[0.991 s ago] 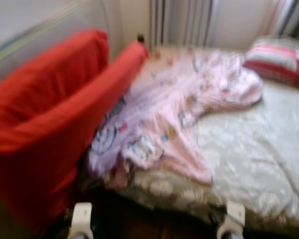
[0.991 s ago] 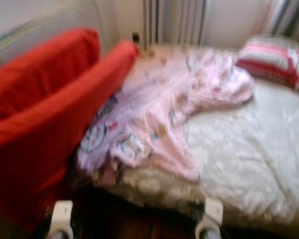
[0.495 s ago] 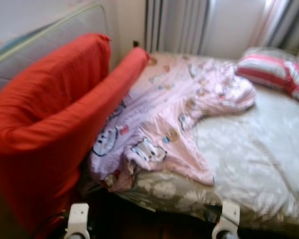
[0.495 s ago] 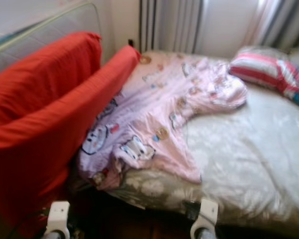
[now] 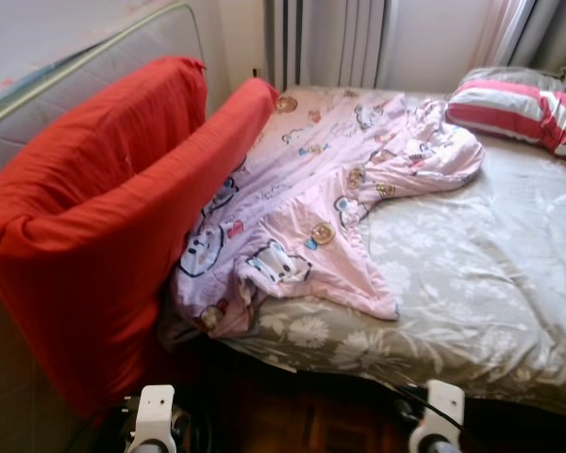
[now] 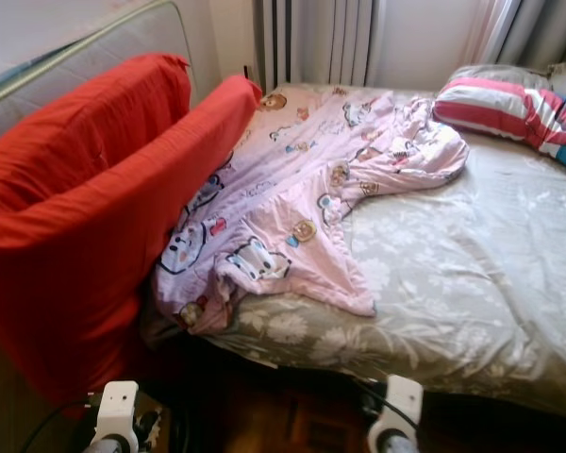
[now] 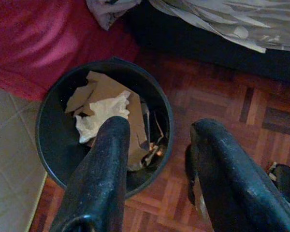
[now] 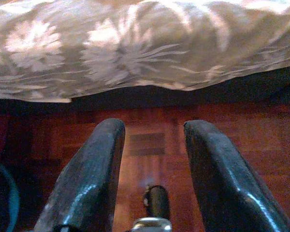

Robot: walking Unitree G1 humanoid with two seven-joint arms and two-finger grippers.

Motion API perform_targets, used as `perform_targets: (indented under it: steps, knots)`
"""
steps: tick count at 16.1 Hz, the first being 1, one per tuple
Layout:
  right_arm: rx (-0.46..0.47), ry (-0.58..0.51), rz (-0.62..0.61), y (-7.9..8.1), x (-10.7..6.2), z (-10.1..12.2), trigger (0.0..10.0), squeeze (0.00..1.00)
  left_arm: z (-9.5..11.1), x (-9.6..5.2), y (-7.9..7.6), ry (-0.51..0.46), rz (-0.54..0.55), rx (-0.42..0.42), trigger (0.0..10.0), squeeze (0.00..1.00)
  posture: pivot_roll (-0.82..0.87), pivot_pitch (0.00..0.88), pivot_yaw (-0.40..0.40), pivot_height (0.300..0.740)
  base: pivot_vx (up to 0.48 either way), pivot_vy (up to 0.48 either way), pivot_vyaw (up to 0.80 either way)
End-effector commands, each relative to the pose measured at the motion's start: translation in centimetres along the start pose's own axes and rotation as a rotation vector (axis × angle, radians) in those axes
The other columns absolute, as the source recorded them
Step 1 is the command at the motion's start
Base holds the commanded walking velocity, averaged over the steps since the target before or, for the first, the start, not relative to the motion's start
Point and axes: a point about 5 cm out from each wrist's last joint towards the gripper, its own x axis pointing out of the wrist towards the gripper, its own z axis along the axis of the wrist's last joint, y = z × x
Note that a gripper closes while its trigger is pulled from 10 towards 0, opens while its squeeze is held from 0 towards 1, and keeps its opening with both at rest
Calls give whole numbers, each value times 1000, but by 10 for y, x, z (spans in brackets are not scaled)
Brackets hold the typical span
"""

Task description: Clean up the room

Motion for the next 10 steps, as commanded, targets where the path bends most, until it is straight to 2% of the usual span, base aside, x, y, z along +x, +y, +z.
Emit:
perform_targets:
  steps: [1,2,10]
  knots:
    - [12,-2,8,5,1,0,10000,0,-4,-1,3,15,2,11,10000,0,119,51,13,740,0,0,0]
    - [12,-2,8,5,1,0,10000,0,-4,-1,3,15,3,11,10000,0,119,51,14,740,0,0,0]
    - [1,-23,14,6,2,6,10000,0,-4,-1,0,15,-1,1,10000,0,108,63,8,740,243,0,0]
